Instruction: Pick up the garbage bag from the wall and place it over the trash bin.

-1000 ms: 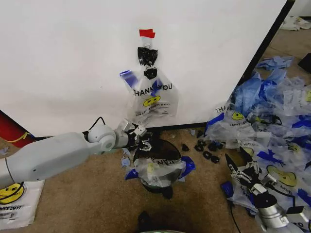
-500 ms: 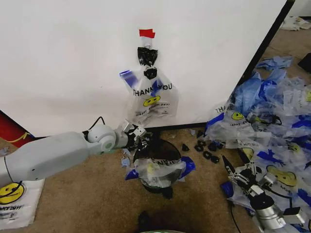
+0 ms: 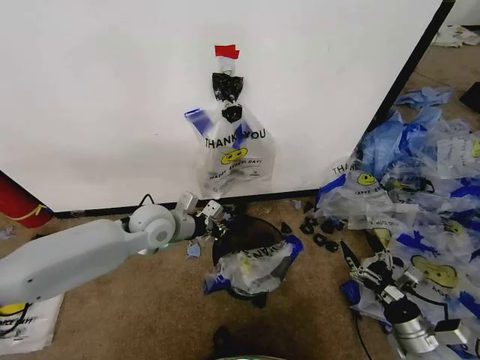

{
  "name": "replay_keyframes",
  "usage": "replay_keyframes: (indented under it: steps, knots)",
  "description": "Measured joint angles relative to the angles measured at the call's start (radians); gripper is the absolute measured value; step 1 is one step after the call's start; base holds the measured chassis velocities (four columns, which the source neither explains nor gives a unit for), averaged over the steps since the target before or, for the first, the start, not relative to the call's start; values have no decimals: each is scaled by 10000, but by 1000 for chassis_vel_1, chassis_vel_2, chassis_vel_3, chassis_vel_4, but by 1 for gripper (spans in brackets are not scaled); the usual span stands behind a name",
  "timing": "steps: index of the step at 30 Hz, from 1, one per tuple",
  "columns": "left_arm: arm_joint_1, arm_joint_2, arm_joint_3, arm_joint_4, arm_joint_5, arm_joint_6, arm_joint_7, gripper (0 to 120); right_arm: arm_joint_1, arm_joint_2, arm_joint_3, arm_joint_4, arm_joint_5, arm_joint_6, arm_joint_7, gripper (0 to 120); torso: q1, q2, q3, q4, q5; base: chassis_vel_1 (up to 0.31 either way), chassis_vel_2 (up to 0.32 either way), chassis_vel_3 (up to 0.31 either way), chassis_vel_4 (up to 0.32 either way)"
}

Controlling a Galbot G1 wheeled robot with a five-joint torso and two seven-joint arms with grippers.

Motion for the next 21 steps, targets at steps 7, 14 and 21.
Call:
replay_keyframes:
  steps: [7,14,21]
  knots:
    - [1998,472,-2719,-1108,-2143,267,-2321,3,344,-97,-305,-53,-10,-31,90,100,0,0,-1,-10,-1,0,0,0,0]
    - [4685,818,-5836,-1917,-3546,-72,-4304,3,673,-198,-608,-159,-21,-87,101,100,0,1,-1,-6,0,0,0,0,0]
    - [6916,751,-8157,-2489,-4127,-949,-5853,3,885,-206,-875,-332,-64,-101,101,100,0,0,-1,-5,-1,0,0,0,0]
